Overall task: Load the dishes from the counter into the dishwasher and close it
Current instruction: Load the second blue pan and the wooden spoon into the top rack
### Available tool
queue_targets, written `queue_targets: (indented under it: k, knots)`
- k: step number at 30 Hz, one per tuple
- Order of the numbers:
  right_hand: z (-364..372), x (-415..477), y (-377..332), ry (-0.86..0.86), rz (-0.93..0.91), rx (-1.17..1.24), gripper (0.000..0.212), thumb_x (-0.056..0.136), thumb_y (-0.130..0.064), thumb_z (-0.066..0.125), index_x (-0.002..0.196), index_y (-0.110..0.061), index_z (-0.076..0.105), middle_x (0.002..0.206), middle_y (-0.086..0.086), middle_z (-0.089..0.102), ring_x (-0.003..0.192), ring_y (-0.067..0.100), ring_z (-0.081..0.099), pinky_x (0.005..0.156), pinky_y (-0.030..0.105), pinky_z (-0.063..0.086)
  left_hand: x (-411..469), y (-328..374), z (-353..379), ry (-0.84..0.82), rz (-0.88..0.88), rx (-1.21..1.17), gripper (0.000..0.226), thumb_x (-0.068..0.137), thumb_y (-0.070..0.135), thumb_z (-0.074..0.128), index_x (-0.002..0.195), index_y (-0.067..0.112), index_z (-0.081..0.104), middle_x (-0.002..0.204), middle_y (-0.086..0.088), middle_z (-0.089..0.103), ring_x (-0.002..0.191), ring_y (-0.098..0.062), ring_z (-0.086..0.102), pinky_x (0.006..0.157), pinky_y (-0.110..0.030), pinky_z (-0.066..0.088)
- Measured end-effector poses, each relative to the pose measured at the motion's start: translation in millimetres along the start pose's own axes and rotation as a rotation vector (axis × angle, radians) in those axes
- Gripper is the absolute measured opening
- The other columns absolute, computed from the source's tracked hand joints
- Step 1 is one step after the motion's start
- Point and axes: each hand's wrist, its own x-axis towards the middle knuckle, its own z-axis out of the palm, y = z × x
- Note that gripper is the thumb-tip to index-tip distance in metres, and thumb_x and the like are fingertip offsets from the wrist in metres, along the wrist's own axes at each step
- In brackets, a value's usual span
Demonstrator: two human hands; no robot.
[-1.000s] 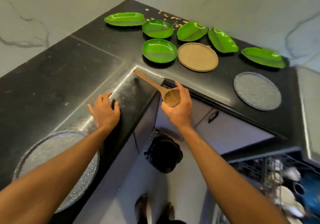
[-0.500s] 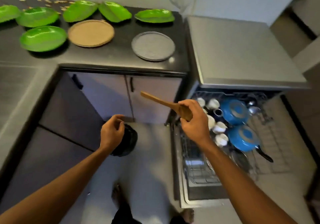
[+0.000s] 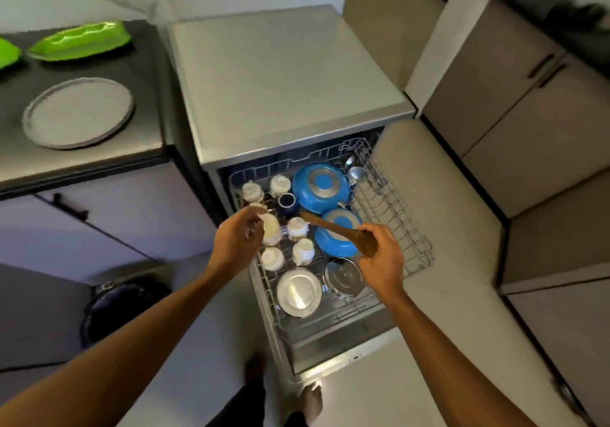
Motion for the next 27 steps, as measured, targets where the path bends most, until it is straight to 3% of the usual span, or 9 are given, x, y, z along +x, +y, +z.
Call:
queue_targets:
  k: [3,7,11,15,18,21,27]
  knots:
    - [-11,12,24,0.063,0.127,-0.003,0.052,0.068,0.01,0.067,0.109,-0.022,0.068,0.104,-0.007,0.064,0.097,0.013,0.062,0.081,0.023,0.049,58,18,20,-0.049,0.115,0.061,0.026,0.087,0.007,0.063,0.109,0.018,0.07,0.097,0.002,0.071,0.086,-0.014,0.066,0.076,-0.027,0.051]
    - [-16,31,36,0.181,0.228,-0.034,0.038,0.076,0.002,0.07,0.107,-0.02,0.068,0.1,-0.011,0.062,0.091,0.007,0.059,0.08,0.002,0.038,142,36,47,-0.102,0.321,0.189,0.03,0.085,0.013,0.059,0.113,0.021,0.067,0.104,0.001,0.07,0.095,-0.024,0.062,0.087,-0.038,0.047]
    - [-19,66,55,0.241,0.281,-0.086,0.036,0.082,0.0,0.067,0.112,-0.02,0.068,0.105,-0.011,0.062,0.095,0.008,0.061,0.091,0.026,0.051,216,58,75,-0.14,0.489,0.361,0.042,0.083,0.027,0.055,0.124,0.027,0.061,0.12,0.001,0.065,0.114,-0.028,0.055,0.092,-0.048,0.044]
    - [-26,101,87,0.26,0.319,-0.085,0.039,0.083,-0.005,0.065,0.116,-0.027,0.066,0.112,-0.011,0.063,0.096,0.01,0.063,0.088,0.039,0.057,260,77,113,-0.339,0.438,0.51,0.062,0.085,0.037,0.062,0.144,0.031,0.045,0.148,-0.003,0.047,0.137,-0.031,0.037,0.109,-0.053,0.032]
    - [-29,133,109,0.217,0.313,-0.105,0.035,0.085,-0.008,0.065,0.114,-0.03,0.065,0.11,-0.013,0.062,0.089,0.009,0.062,0.08,0.04,0.058,282,76,152,-0.484,0.424,0.667,0.075,0.088,0.044,0.062,0.153,0.038,0.024,0.162,-0.002,0.022,0.149,-0.029,0.017,0.118,-0.053,0.017]
    - [-26,164,138,0.13,0.262,-0.129,0.031,0.087,-0.006,0.065,0.111,-0.026,0.067,0.107,-0.01,0.063,0.083,0.008,0.062,0.077,0.037,0.058,308,81,191,-0.51,0.466,0.734,0.082,0.09,0.049,0.06,0.155,0.04,0.011,0.165,-0.001,0.007,0.151,-0.03,0.007,0.12,-0.057,0.008]
    - [-3,197,180,-0.113,0.174,-0.215,0.039,0.082,-0.006,0.062,0.114,-0.026,0.065,0.112,-0.005,0.063,0.085,0.021,0.067,0.076,0.039,0.059,353,109,241,-0.468,0.546,0.825,0.079,0.092,0.067,0.041,0.155,0.043,0.001,0.166,-0.002,0.001,0.151,-0.034,0.004,0.119,-0.06,0.008]
